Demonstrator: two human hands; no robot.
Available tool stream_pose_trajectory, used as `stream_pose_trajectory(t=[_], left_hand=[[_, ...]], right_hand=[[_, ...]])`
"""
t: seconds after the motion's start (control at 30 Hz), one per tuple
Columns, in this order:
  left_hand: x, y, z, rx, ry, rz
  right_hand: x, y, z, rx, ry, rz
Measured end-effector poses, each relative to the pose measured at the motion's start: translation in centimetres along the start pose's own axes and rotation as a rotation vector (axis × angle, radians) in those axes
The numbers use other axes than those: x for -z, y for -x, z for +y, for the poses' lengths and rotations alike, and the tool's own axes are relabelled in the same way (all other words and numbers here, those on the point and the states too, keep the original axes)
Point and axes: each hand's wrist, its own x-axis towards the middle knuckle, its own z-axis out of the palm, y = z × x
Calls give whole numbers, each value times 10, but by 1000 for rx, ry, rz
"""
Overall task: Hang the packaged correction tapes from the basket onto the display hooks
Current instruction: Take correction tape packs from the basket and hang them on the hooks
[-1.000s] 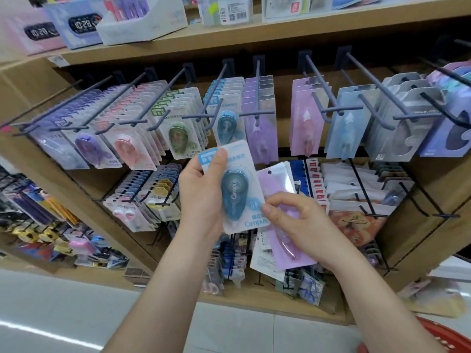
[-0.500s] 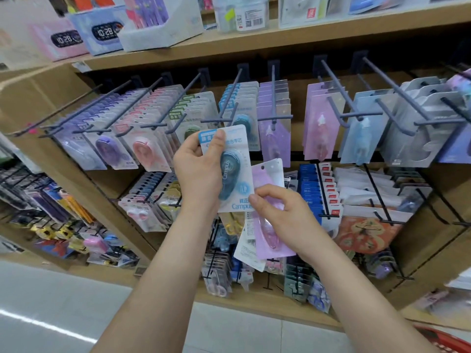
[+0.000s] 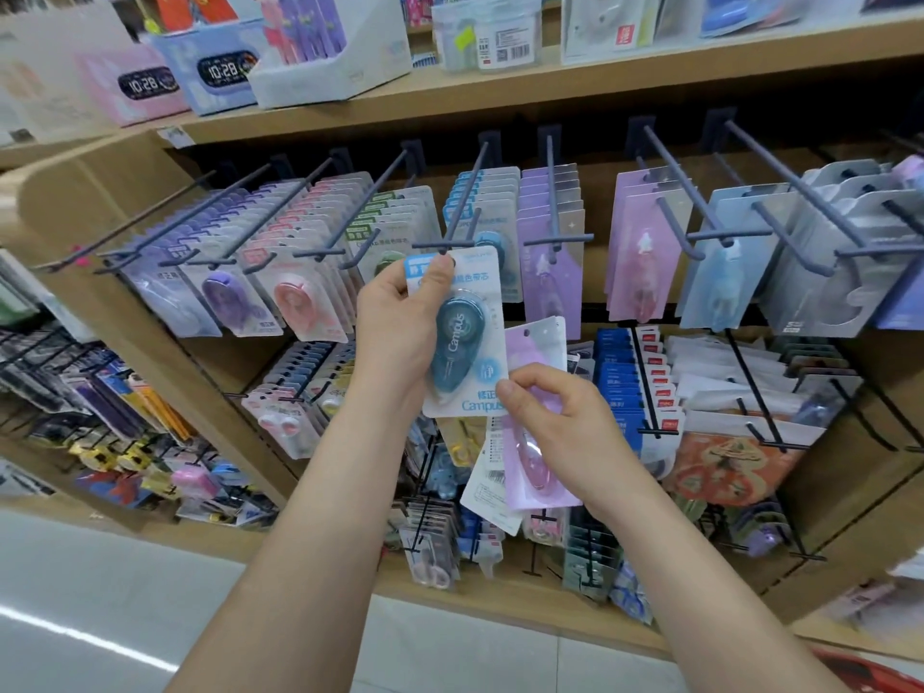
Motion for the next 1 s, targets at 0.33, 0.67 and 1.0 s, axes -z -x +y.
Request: stream_pose_trajectory(t=[0.33,0.67,1.0], left_hand=[[0,-6,8,98,12,-39],[19,22,-40,-80,-335,-71],[-1,5,-33,-171,-802,-40]], right_hand=[[-8,4,1,-31,-75,28],[2,-7,6,-66,-92,197],[26,5,2,-5,-188,79]])
